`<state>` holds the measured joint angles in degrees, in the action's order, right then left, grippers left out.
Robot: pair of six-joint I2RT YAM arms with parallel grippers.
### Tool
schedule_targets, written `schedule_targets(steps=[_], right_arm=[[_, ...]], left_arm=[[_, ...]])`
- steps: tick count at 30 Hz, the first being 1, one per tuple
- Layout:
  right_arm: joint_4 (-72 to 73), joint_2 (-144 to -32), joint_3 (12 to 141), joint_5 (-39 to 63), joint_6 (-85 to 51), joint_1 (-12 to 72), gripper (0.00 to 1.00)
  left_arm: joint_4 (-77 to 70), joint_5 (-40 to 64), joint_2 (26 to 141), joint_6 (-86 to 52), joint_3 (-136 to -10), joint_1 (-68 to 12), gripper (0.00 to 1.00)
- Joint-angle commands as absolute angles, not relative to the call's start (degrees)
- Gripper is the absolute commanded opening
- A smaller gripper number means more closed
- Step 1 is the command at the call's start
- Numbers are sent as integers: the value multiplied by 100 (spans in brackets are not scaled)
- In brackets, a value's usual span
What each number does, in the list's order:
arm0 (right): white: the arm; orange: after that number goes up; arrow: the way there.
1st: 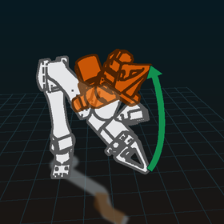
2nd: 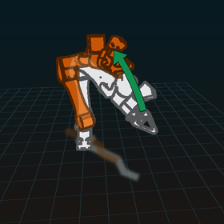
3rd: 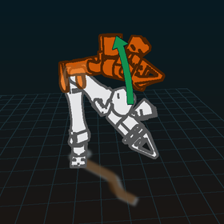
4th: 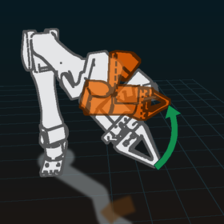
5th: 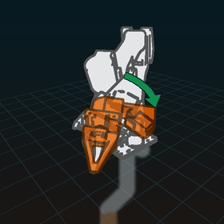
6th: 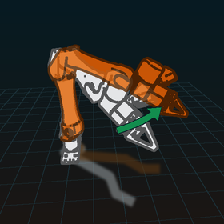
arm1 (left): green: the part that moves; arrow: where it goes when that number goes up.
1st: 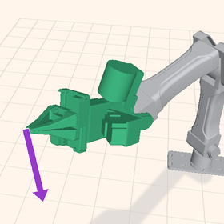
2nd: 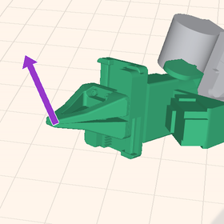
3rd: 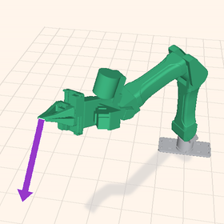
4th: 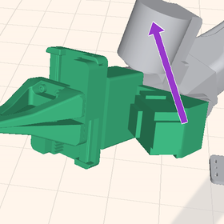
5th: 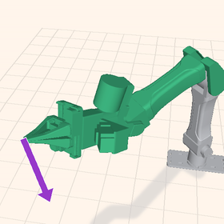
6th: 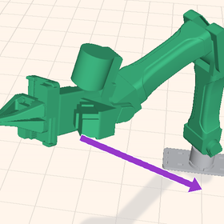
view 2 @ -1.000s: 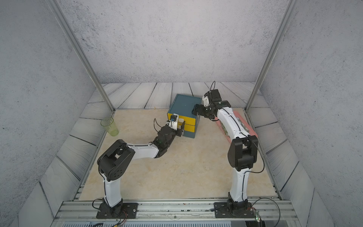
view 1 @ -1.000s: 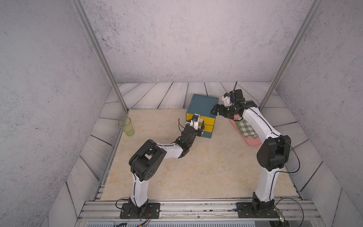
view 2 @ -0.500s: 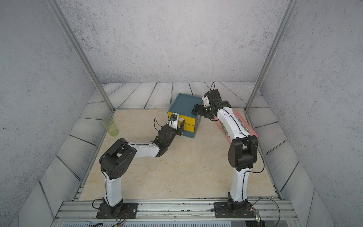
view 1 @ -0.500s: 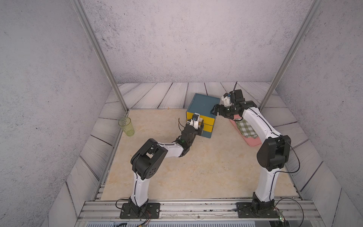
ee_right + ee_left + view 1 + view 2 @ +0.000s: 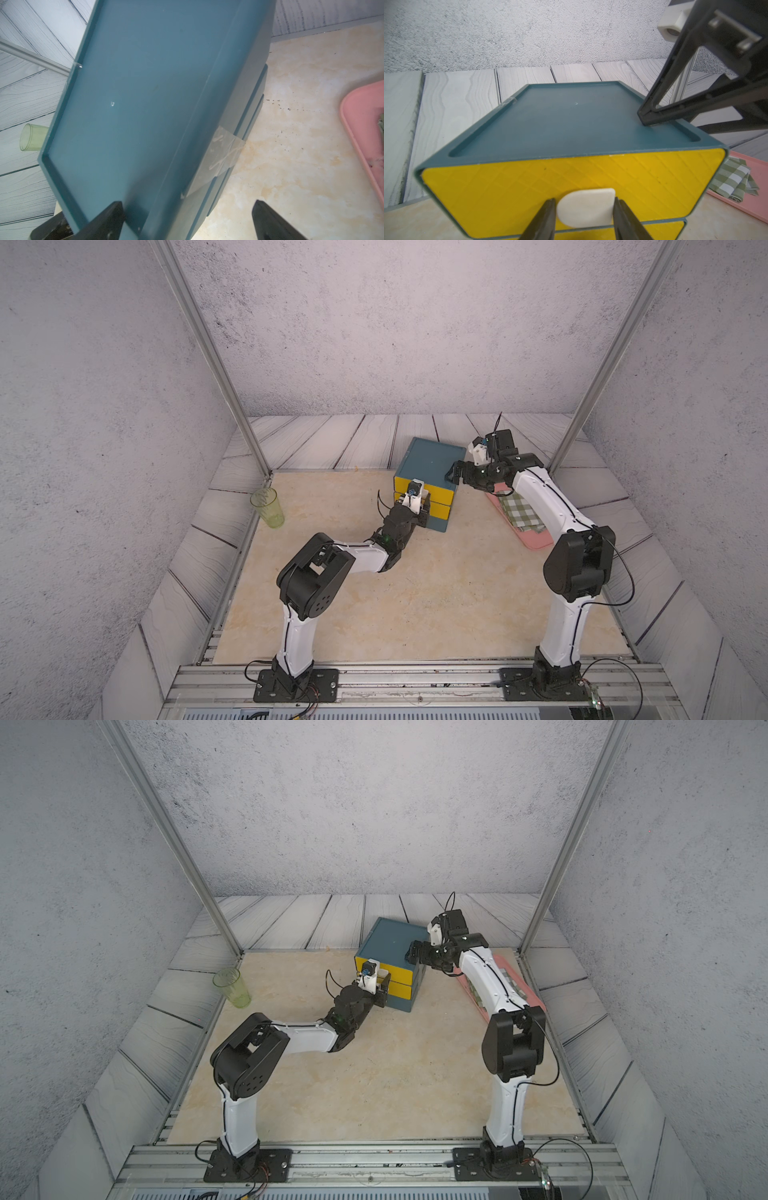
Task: Take the postcards out of the drawer
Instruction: Open the drawer in the storage box.
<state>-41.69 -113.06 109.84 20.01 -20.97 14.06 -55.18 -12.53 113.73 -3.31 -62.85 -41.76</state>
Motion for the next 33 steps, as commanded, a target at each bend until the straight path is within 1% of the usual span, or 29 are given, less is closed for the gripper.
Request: schedule_targets(steps=[1,4,12,24,33], right_arm=[[-4543,-11592,10804,2020,-1999,1450,100],[-4535,-11585,10784,2024,-1996,1442,100],[-4535,-11592,10756,2030,-1992,1444,100],[-4531,-11706,10834,2047,-2012,1450,99],[-4522,-11808,10896,2083,-2045,1449,99]], left_arm=[[-5747,-1150,11360,-369,-6186,-4184,44],[-5758,-1159,11342,-378,-6133,-4184,39],[-5853,-1189,11226,-404,-5951,-4184,34],[-5865,-1199,10628,-505,-5302,-4226,31],[-5977,-1496,10132,-475,-4685,-4392,30]])
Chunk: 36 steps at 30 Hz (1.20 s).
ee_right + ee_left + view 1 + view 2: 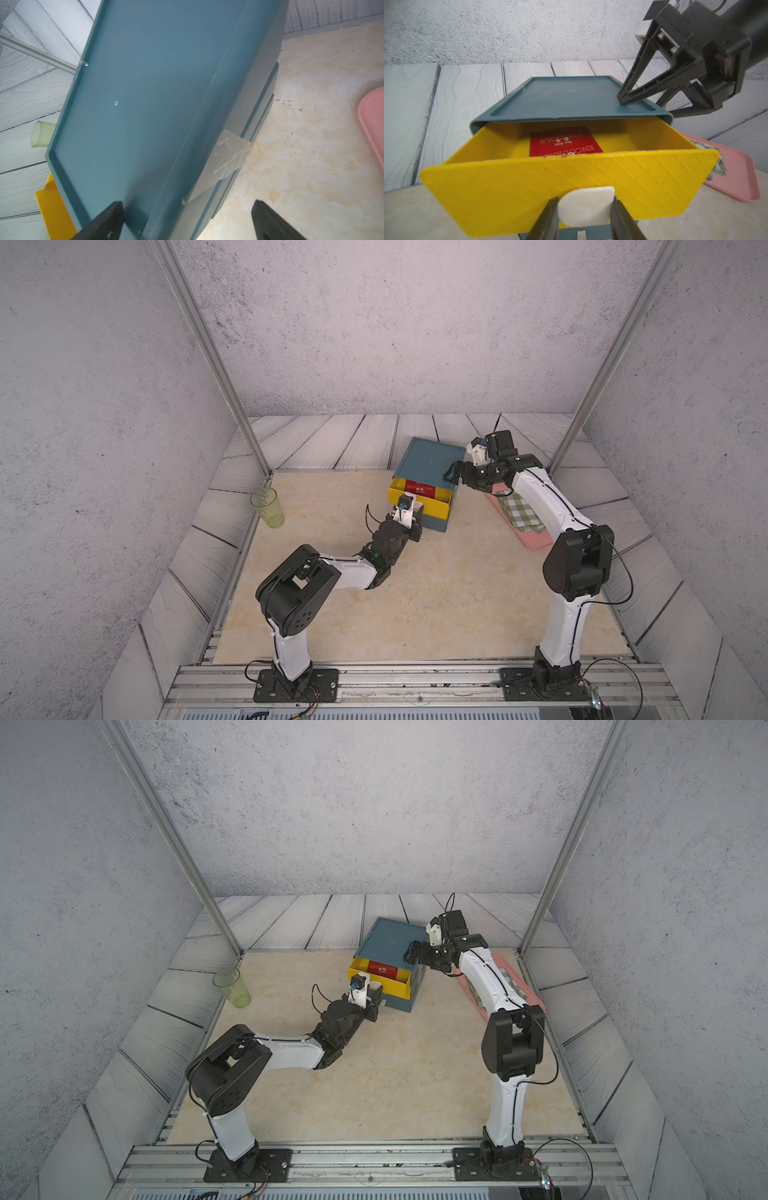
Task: Take the postcards out of the drawer
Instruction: Open the drawer in the storage box.
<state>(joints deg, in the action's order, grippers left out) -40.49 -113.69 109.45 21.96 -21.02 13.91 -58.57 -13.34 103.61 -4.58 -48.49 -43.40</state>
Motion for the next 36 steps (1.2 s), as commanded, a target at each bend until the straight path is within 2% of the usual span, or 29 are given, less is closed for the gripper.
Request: schedule_targets(steps=[1,13,20,36], right_arm=[[-4512,-11812,10900,2079,-2045,1445,99],[-4532,-11856,10934,2080,-2050,1450,99],[-4548,-11867,10950,2101,-2037,1445,99],[-4579,-11892,10951,2095,-2028,1449,99]], left_arm=[[-5982,-1486,10080,-475,-4623,-4407,30],[-5708,-1827,9130,-467,-3824,-4758,29],[-4783,-2052,8360,-618,-3591,-4957,30],[-4514,-2371,7935,-652,-3079,-5104,29]])
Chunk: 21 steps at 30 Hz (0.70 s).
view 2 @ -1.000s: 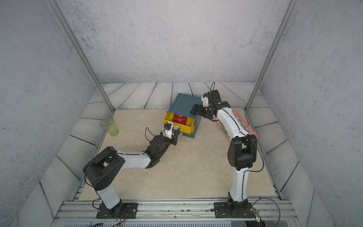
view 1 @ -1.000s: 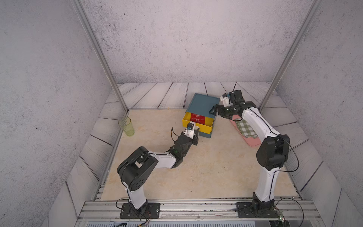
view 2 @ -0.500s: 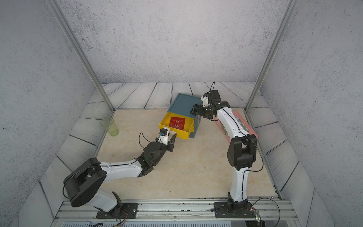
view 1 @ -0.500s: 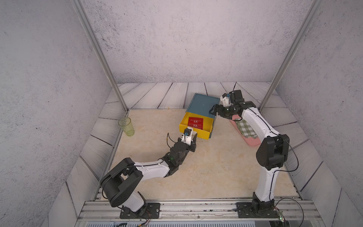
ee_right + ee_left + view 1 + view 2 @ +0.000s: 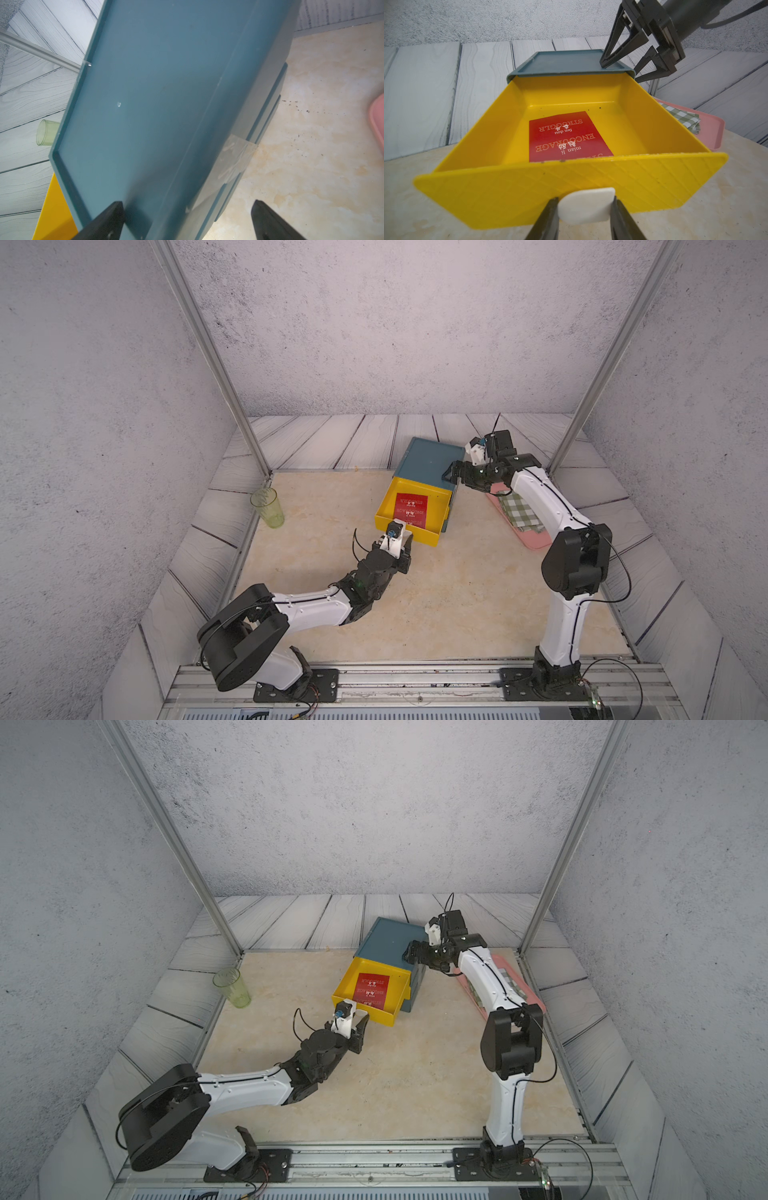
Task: Take the postcards out of the drawer
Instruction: Open the drawer in the storage box.
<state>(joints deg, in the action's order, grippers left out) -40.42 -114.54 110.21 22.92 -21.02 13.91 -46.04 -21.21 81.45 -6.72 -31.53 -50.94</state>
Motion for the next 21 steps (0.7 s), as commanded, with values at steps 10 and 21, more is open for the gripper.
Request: schedule_targets(steps=[10,21], right_arm=[[-4561,-11938,10942,2145,-2068,1449,99],[-4571,-11909,10925,2145,-2071,1448,99]], left_arm=[[-4391,-2486,7970,-797,-3005,-5114,33],[-4114,-2725,8235,-904,-3219,-5104,54]])
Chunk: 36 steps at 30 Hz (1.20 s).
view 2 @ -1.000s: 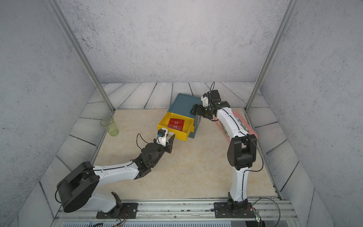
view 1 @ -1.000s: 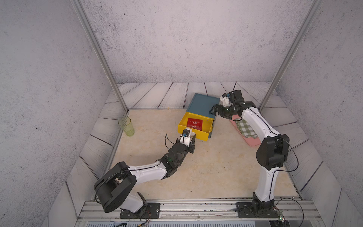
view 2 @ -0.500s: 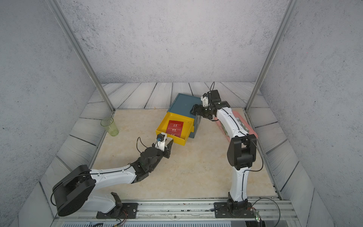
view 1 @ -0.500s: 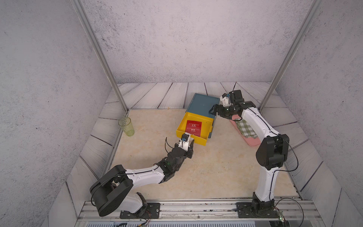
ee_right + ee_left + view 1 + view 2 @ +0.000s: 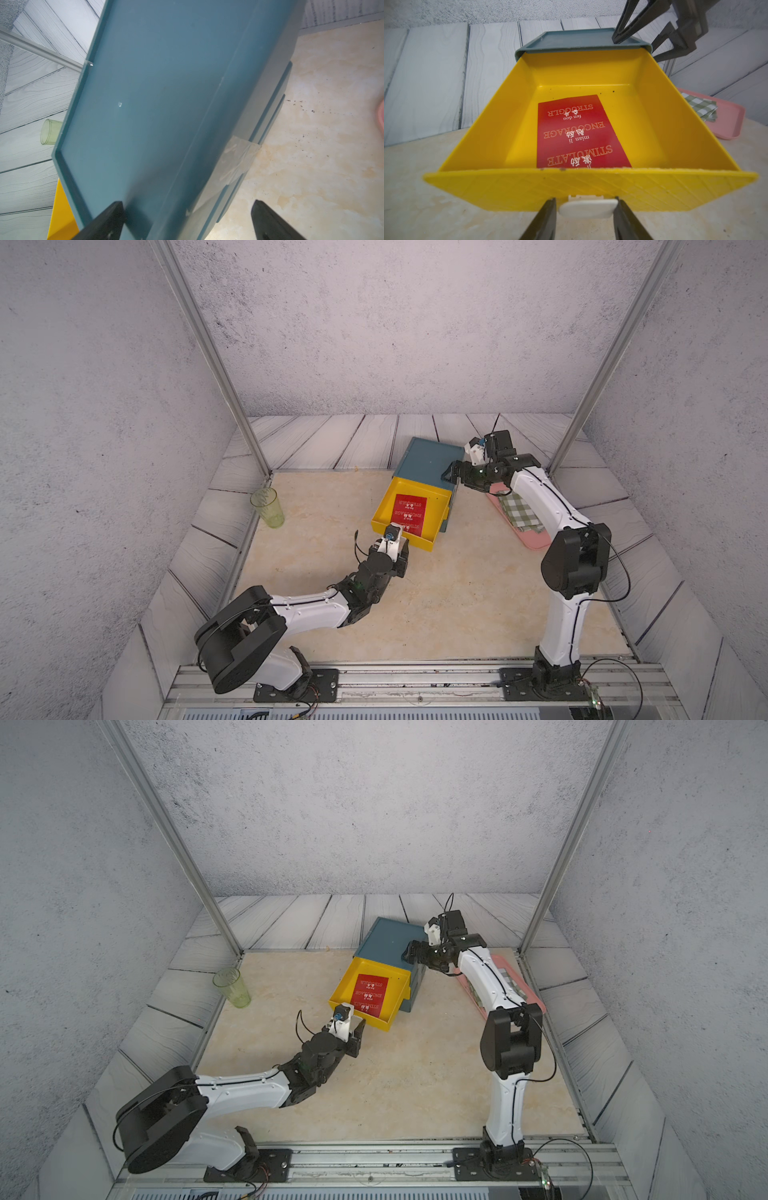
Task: Take the postcards out of the drawer
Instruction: Open the drawer in the storage box.
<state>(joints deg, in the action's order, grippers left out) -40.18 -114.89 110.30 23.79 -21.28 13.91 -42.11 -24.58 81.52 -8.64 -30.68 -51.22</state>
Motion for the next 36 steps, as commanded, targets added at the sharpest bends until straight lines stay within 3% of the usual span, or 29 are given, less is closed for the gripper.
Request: schedule_targets(steps=[1,12,36], right_arm=[[-4574,-11903,10920,2147,-2073,1448,99],[-4558,-11740,10837,2098,-2082,1449,99],[-4911,-10590,10415,1599,-2068,1449,99]], left_arm=[[-4097,-2725,8235,-917,-3224,-5106,57],[-3759,-2767,7838,-912,-3200,-5111,84],[-2173,-3167,5989,-565,-3275,-4877,88]])
